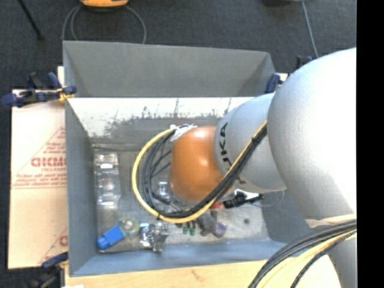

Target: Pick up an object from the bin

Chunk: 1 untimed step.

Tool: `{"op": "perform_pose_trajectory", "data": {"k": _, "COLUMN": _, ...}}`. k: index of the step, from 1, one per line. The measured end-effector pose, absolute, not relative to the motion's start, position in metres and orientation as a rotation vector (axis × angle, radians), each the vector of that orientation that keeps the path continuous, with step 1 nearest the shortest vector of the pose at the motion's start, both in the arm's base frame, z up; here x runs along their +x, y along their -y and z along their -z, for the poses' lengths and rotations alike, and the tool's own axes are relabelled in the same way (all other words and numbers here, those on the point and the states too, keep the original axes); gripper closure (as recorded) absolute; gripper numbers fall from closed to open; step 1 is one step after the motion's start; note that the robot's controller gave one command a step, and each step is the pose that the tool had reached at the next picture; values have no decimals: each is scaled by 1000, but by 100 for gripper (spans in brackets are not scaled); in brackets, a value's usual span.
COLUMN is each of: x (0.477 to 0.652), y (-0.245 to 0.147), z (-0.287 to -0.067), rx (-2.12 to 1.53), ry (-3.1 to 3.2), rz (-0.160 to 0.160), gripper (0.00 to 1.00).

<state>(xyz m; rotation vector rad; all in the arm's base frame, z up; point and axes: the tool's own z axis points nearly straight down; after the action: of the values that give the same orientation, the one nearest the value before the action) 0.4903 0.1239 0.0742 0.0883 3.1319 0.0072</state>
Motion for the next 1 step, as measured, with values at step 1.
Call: {"op": "perform_pose_trajectory", "data": {"k": 1, "x": 477, "y": -153, "z": -75, "rx": 276, "ry": -3111, "rz": -5, "gripper": 0}}
